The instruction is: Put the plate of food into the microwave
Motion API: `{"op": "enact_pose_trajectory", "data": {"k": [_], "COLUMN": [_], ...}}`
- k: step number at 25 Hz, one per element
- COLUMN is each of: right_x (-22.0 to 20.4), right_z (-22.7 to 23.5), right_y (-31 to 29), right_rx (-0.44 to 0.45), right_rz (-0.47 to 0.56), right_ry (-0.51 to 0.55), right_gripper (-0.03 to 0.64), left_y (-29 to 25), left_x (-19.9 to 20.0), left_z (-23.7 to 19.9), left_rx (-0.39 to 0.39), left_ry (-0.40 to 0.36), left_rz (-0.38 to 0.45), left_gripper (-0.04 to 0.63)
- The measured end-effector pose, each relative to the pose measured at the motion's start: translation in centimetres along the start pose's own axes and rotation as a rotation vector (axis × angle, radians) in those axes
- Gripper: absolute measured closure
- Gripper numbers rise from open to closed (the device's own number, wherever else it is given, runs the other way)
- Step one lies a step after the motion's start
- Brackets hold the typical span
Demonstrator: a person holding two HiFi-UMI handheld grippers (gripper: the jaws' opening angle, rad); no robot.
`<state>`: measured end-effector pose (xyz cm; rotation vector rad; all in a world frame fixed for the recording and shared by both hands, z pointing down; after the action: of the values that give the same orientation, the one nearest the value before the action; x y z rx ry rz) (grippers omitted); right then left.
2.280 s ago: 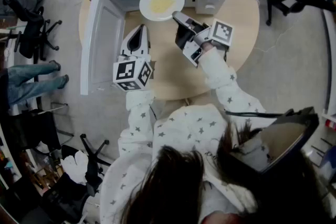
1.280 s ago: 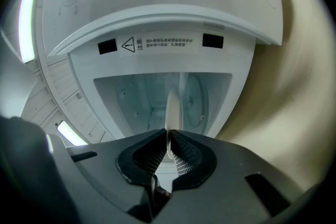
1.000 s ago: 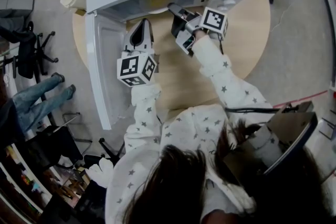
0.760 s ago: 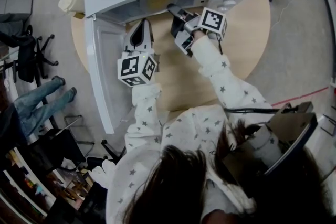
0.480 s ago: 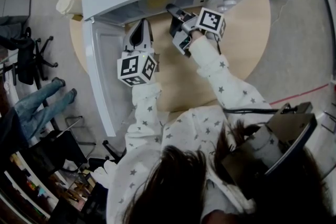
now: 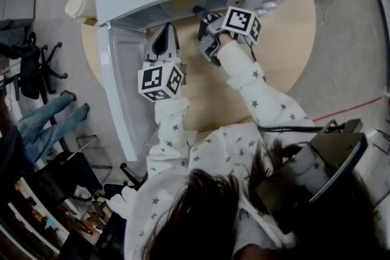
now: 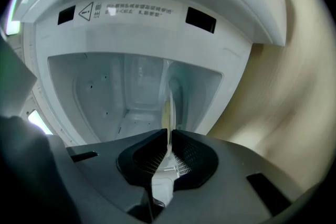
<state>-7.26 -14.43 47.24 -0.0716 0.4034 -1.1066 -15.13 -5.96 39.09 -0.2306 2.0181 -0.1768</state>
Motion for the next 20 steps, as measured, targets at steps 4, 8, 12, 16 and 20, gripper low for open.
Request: {"op": "enact_pose_trajectory", "data": {"k": [4, 8, 12, 16, 20], "right_x": [-0.20, -0.06, 0.03, -0.46, -0.83], "right_z": [0.28, 0.05, 0.17, 0.23, 0.19], "right_y": [-0.02, -0.33, -0.17, -0.40, -0.39], "right_rx": [-0.042, -0.036, -0.087, -0.086, -0.076], "right_rz": [-0.032, -0.037, -0.060, -0.084, -0.099], "right_ry": [0.041, 0.072, 0.162, 0.134, 0.125], "right_gripper": [0.598, 0.464, 0.457, 0.457, 0.457], "left_y": [-0.05, -0.07, -0.06, -0.14, -0.15], "left_x": [0.04, 0.08, -0.06, -0.05, -0.18], "left_z": [0.01, -0.02, -0.01, 0.00, 0.17], "left_rx": [-0.001, -0.002, -0.003, -0.004, 0.000], "left_ry": [0.004, 0.003, 0.005, 0.009, 0.013], "left_rz": [0.002, 0.003, 0.002, -0.001, -0.001], "left_gripper": [0.594, 0.594, 0.594, 0.594, 0.594]}}
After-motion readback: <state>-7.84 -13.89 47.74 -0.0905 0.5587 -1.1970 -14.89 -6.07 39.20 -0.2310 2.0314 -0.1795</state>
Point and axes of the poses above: the fingertips, and each gripper's own axes: y backward along the fingers, z to its right, x out of its top, the point moved 2 cm from there along y, backward along the fingers, and after that the axes turned 14 degrees about y, right-handed, at the moved point
